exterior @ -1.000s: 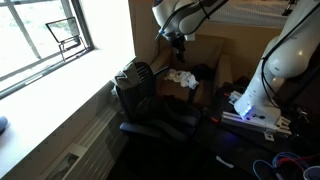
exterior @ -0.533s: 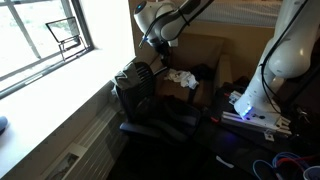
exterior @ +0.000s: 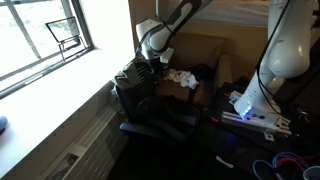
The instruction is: Take them bag and put it on the chair
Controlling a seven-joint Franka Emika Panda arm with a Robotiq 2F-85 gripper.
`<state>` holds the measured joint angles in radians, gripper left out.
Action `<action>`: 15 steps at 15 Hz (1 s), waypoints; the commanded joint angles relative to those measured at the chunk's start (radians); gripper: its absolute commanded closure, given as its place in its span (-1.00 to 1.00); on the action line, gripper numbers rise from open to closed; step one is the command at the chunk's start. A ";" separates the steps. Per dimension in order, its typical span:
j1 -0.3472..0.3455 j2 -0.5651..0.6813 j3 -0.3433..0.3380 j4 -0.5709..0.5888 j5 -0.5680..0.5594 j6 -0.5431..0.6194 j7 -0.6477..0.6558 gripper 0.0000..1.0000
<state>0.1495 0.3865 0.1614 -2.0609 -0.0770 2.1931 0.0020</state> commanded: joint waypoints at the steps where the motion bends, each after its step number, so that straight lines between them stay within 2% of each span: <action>1: 0.047 0.146 0.029 0.092 0.006 -0.026 -0.060 -1.00; 2: 0.075 0.156 0.020 0.106 -0.029 -0.050 -0.035 -1.00; 3: 0.053 0.121 0.017 0.054 0.006 -0.001 -0.034 -1.00; 7: 0.088 0.184 0.017 0.113 -0.005 -0.018 -0.020 -1.00; 9: 0.097 0.285 0.017 0.178 0.034 -0.007 0.024 -1.00; 12: 0.077 0.442 0.048 0.259 0.135 -0.022 0.000 -1.00; 15: 0.061 0.554 0.055 0.324 0.208 -0.079 0.007 -1.00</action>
<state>0.2370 0.8333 0.1984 -1.8304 0.0732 2.1791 0.0106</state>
